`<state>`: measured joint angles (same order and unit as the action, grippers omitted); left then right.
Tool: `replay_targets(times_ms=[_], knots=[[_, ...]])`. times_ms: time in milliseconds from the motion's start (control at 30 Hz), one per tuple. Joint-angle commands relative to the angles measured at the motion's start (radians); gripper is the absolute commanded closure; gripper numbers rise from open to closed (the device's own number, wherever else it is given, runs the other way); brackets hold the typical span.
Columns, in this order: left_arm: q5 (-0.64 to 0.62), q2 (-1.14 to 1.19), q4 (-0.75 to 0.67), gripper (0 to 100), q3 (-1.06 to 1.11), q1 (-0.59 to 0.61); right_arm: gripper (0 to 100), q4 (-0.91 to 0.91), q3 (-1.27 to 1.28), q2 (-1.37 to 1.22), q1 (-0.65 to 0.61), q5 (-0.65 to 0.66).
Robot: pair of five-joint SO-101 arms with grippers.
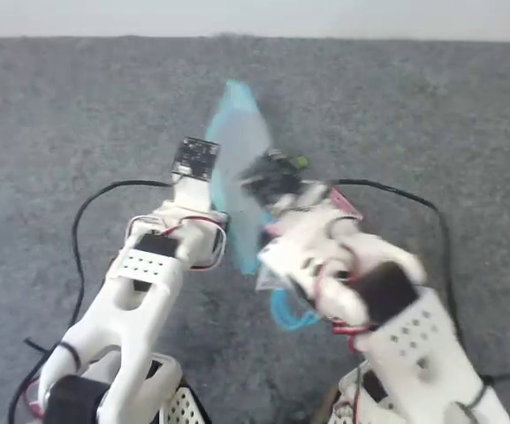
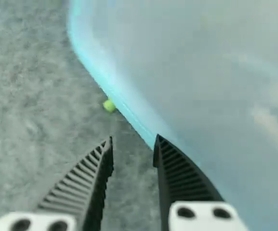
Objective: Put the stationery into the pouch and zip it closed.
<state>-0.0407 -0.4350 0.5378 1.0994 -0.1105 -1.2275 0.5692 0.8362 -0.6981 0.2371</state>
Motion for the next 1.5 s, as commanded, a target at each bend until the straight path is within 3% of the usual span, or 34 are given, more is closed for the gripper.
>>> replay_targets(times_ms=[0,233,367,633,833,1000,1233,1467], knots=[[-0.014,-0.002,-0.028,87,-0.001,-0.083,99.2,0.047,-0.074,-0.039,-0.116,0.015],[-0.018,-0.009,-0.049,87,0.013,-0.077,99.2,0.027,-0.049,-0.002,-0.142,0.048],[-0.08,-0.071,-0.034,87,0.013,0.054,99.2,0.028,0.029,0.013,-0.139,0.052],[-0.077,-0.342,0.121,90,0.016,0.353,99.2,0.137,0.209,0.005,-0.139,0.054],[0.023,-0.493,0.278,89,0.015,0.407,99.2,0.148,0.255,0.005,-0.136,0.048],[0.104,-0.671,0.425,89,0.015,0.351,99.1,0.176,0.296,0.005,-0.13,0.026],[0.196,-0.914,0.632,78,0.018,0.098,99.2,0.151,0.215,0.005,0.035,0.003],[0.218,-1.007,0.614,76,0.085,-0.02,99.2,0.044,0.052,0.005,0.064,-0.023]])
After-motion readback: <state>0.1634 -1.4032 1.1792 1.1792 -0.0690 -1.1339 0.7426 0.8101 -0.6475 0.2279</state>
